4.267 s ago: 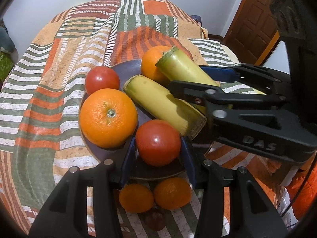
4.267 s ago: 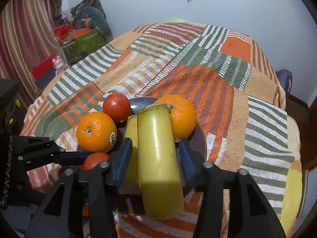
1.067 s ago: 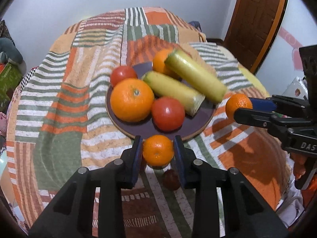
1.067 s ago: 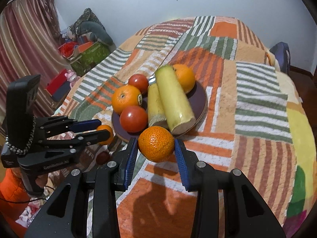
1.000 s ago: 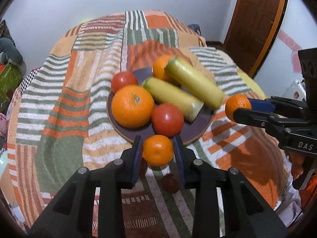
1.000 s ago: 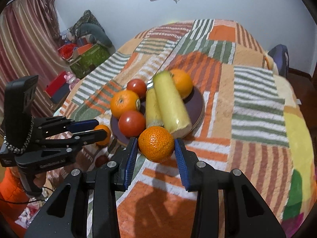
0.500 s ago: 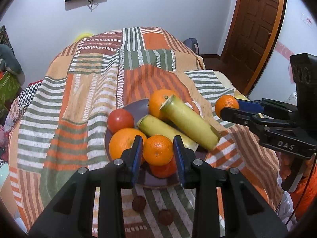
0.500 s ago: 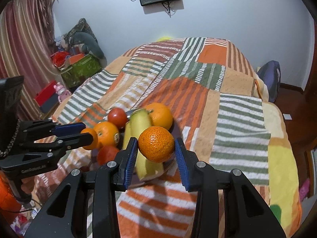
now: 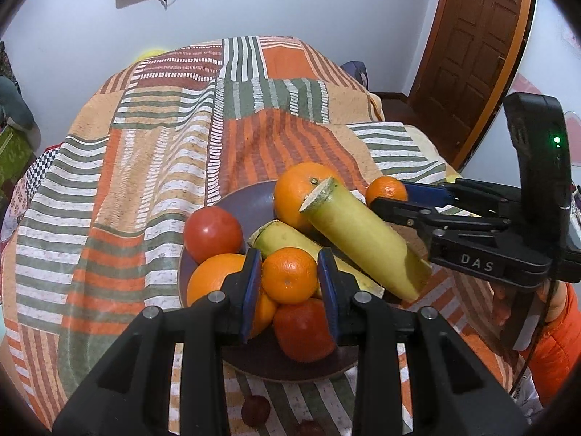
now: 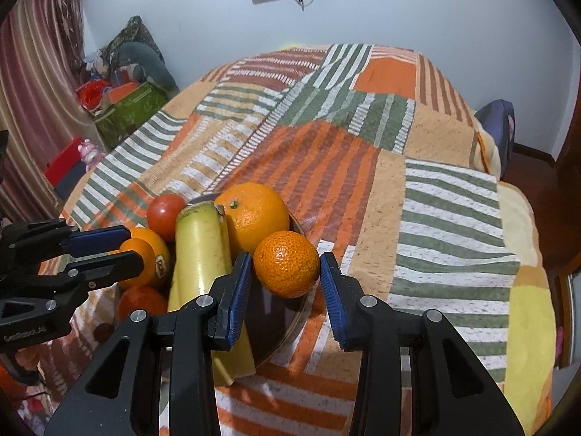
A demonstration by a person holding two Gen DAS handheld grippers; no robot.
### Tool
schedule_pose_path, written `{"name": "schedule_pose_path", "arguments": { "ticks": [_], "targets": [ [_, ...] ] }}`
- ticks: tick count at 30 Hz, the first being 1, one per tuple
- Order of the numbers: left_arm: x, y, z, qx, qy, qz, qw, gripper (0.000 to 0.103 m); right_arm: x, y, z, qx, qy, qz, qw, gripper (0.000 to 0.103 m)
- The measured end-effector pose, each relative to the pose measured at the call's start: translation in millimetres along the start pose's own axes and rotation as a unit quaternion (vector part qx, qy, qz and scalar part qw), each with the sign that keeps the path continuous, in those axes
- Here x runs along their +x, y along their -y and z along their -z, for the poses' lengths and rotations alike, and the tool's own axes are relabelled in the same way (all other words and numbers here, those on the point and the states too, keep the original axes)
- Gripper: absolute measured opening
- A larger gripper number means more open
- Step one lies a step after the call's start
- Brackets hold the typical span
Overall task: Organize fruits
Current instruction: 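Place the mandarin on the plate with the right gripper while the left gripper places its orange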
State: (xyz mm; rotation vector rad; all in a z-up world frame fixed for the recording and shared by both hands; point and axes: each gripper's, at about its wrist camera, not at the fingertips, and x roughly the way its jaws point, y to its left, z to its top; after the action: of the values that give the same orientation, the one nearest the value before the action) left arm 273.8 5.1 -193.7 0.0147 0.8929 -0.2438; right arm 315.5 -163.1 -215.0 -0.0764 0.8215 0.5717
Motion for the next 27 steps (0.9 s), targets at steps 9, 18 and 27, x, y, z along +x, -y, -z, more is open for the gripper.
{"name": "schedule_pose_path", "arguments": {
  "ticks": [9,18,27],
  "targets": [
    [7.7,0.2,-0.6,-0.001,0.001,0.003,1.0,0.032,9.1,7.7,0.1,0.009,-0.017,-0.012,1.0,0.035],
    [-1.2,-0.2,2.1,-0.006,0.0,0.001,1.0,0.037,0.0,3.8,-3.7,0.002,-0.003,-0.001,1.0,0.048],
    [-40.3,-12.2,11.6,-0.022,0.023,-0.02,0.9993,0.049,-36.0,-17.1,-3.4,-0.012,0.026,-0.005,1.0,0.048]
  ]
}}
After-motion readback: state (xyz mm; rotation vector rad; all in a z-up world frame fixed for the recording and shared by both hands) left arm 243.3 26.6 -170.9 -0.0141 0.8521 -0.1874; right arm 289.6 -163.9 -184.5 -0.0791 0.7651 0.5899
